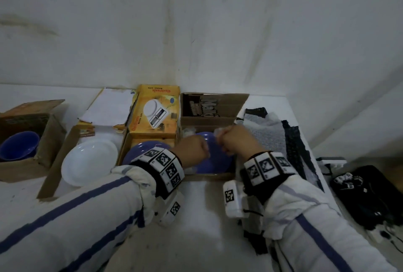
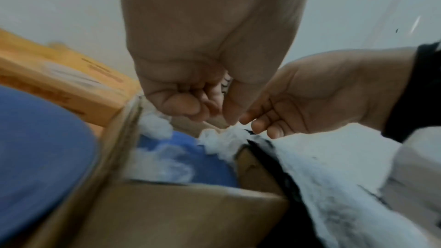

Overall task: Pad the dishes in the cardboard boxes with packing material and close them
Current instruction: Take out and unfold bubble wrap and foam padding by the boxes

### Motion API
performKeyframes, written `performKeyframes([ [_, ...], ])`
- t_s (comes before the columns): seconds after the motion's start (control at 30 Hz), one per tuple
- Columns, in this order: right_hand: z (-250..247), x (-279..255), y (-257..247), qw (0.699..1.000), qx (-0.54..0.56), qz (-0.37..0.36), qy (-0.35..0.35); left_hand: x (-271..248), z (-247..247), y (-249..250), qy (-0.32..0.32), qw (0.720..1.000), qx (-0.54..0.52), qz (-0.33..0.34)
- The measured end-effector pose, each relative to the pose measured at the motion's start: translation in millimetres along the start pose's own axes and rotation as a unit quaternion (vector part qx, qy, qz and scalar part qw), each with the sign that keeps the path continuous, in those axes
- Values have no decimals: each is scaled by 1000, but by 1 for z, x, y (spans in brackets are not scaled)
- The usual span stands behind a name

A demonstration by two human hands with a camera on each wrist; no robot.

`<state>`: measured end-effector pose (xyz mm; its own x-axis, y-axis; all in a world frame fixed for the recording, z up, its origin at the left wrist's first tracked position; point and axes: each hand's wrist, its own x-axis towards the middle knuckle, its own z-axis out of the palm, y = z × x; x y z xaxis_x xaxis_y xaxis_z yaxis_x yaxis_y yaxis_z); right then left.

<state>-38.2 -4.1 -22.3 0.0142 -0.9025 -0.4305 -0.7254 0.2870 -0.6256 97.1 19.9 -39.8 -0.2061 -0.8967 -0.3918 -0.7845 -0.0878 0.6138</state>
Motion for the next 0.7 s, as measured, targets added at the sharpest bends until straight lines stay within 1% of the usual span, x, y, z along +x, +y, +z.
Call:
performKeyframes([
  [0.03, -16, 0, 9, 999, 21, 9, 38, 0, 4, 11, -24, 998, -52, 18],
  [0.07, -30, 0, 16, 998, 15, 22, 63, -1, 8, 23, -54, 995, -83, 30],
  [0.1, -42, -3, 23, 995, 22, 30, 89, 1, 14, 35, -71, 993, -93, 30],
  [0.17, -55, -10, 34, 995, -9, 49, 86, 4, 25, 52, -103, 989, -107, 19],
  [0.23, -58, -17, 41, 995, -60, 62, 59, 8, 37, 60, -106, 986, -128, 7],
  [0.27, -58, -20, 43, 995, -59, 63, 58, 9, 43, 63, -101, 985, -143, 0],
  [0.33, -56, -23, 51, 994, -78, 44, 57, 12, 53, 65, -89, 979, -182, -12],
  [0.4, -54, -22, 60, 995, -63, 33, 76, 11, 57, 69, -55, 972, -227, -15],
  [0.5, -57, -28, 62, 997, -25, 4, 79, 10, 58, 72, 17, 958, -286, 29],
  [0.57, -64, -30, 60, 998, -9, -25, 59, 6, 53, 74, 33, 935, -348, 64],
  [0.63, -73, -34, 54, 997, -52, -51, 21, 2, 44, 74, 35, 897, -430, 93],
  [0.67, -76, -35, 50, 995, -81, -62, 11, -1, 38, 74, 39, 883, -456, 107],
  [0.7, -79, -38, 45, 991, -108, -73, 17, -4, 32, 73, 52, 874, -469, 119],
])
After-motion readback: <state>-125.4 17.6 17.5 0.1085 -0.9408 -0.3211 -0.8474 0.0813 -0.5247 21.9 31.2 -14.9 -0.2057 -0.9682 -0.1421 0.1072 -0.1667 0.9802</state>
